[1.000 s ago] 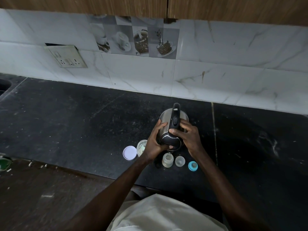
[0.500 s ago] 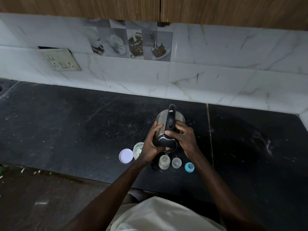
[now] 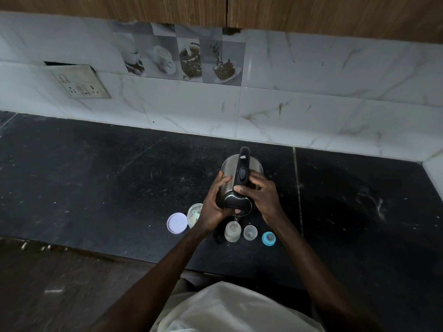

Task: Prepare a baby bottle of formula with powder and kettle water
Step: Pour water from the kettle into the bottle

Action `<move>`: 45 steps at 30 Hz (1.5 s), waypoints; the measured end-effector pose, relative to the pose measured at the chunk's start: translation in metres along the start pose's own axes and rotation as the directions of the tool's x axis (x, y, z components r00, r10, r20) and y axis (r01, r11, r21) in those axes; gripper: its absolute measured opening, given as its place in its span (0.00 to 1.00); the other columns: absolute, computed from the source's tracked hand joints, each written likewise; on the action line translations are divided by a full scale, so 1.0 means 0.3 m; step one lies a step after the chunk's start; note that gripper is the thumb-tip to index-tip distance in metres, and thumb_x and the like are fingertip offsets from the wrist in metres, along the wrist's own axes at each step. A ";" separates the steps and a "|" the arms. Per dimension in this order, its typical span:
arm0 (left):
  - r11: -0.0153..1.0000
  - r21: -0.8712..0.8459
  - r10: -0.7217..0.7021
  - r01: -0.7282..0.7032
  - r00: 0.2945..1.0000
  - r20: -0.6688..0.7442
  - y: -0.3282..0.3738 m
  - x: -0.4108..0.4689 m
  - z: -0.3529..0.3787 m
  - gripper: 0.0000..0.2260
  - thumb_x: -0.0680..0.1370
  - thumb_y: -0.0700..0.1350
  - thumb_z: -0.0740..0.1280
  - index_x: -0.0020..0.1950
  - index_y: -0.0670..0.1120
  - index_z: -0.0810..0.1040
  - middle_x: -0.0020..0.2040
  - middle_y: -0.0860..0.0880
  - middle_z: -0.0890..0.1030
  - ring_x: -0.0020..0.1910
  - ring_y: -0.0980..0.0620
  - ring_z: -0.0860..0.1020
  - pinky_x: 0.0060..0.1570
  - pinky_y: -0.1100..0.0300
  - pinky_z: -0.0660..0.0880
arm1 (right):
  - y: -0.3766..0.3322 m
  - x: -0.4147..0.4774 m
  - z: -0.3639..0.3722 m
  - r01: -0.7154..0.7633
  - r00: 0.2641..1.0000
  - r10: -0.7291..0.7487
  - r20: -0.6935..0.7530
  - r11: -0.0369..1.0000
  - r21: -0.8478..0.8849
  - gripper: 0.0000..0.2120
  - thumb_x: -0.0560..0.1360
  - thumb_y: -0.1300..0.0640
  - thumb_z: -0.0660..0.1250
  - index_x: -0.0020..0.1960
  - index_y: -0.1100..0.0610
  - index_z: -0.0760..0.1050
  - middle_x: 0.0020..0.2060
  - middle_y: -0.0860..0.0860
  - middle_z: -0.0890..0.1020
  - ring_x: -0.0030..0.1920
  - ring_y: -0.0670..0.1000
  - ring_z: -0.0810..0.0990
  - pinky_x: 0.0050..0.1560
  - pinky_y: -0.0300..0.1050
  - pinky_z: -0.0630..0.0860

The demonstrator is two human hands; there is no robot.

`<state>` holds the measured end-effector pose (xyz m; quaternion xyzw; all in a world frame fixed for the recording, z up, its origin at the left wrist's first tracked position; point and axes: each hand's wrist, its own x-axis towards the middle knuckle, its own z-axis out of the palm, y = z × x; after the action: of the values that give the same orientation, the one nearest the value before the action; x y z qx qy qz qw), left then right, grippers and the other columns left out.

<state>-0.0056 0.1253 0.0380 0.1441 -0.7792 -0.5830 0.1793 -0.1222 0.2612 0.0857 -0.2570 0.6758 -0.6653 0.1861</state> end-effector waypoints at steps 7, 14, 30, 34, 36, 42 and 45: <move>1.000 -0.004 0.010 -0.010 1.000 -0.001 0.002 0.007 0.002 0.43 0.67 0.46 0.84 0.79 0.54 0.69 0.85 0.55 0.59 0.83 0.57 0.59 0.79 0.38 0.66 | -0.007 0.007 -0.005 -0.008 1.000 0.008 0.007 1.000 0.001 0.15 0.70 0.64 0.80 0.56 0.55 0.86 0.58 0.51 0.86 0.61 0.50 0.84 0.64 0.53 0.81; 1.000 -0.009 0.014 -0.014 1.000 -0.021 -0.001 0.012 0.000 0.43 0.66 0.45 0.84 0.79 0.53 0.70 0.85 0.53 0.59 0.84 0.55 0.58 0.79 0.37 0.65 | -0.005 0.013 -0.005 0.012 1.000 -0.012 0.018 1.000 0.013 0.16 0.70 0.64 0.80 0.57 0.56 0.86 0.59 0.49 0.85 0.63 0.51 0.83 0.65 0.53 0.80; 1.000 -0.026 0.007 -0.007 1.000 -0.005 0.000 0.008 -0.009 0.42 0.68 0.42 0.84 0.79 0.51 0.69 0.85 0.52 0.58 0.84 0.55 0.58 0.79 0.38 0.65 | 0.017 0.022 -0.001 0.006 1.000 -0.006 0.022 1.000 -0.012 0.15 0.71 0.62 0.81 0.57 0.58 0.86 0.59 0.49 0.85 0.63 0.52 0.83 0.65 0.60 0.80; 1.000 -0.029 -0.003 0.003 1.000 -0.005 0.000 0.012 -0.008 0.43 0.68 0.39 0.84 0.79 0.51 0.69 0.85 0.52 0.59 0.84 0.55 0.58 0.79 0.39 0.65 | 0.015 0.026 -0.005 0.020 0.999 -0.019 0.028 1.000 -0.021 0.14 0.71 0.62 0.81 0.56 0.57 0.87 0.58 0.50 0.85 0.62 0.52 0.83 0.65 0.58 0.80; 1.000 -0.025 -0.002 0.002 1.000 -0.002 0.001 0.013 -0.008 0.43 0.68 0.40 0.84 0.79 0.51 0.69 0.85 0.52 0.58 0.84 0.56 0.58 0.79 0.38 0.65 | 0.016 0.028 -0.007 0.017 1.000 -0.017 0.021 0.999 -0.027 0.15 0.70 0.62 0.81 0.56 0.59 0.86 0.58 0.49 0.85 0.62 0.52 0.83 0.65 0.56 0.80; 1.000 -0.018 0.004 -0.004 1.000 -0.002 -0.001 0.011 -0.011 0.43 0.68 0.40 0.84 0.79 0.50 0.69 0.86 0.51 0.58 0.84 0.56 0.57 0.80 0.42 0.65 | 0.012 0.024 -0.005 0.022 0.999 -0.020 0.031 0.999 -0.041 0.14 0.71 0.62 0.81 0.56 0.57 0.87 0.58 0.47 0.85 0.62 0.47 0.82 0.63 0.45 0.79; 1.000 -0.024 0.007 -0.007 1.000 -0.001 -0.002 0.008 -0.013 0.43 0.69 0.38 0.84 0.79 0.49 0.69 0.86 0.50 0.58 0.84 0.56 0.57 0.80 0.44 0.64 | 0.008 0.021 -0.002 0.015 1.000 -0.014 0.028 0.999 -0.032 0.15 0.71 0.62 0.81 0.56 0.55 0.86 0.58 0.46 0.85 0.63 0.47 0.82 0.63 0.43 0.79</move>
<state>-0.0060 0.1208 0.0388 0.1396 -0.7725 -0.5917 0.1833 -0.1278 0.2578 0.0839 -0.2742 0.6817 -0.6522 0.1866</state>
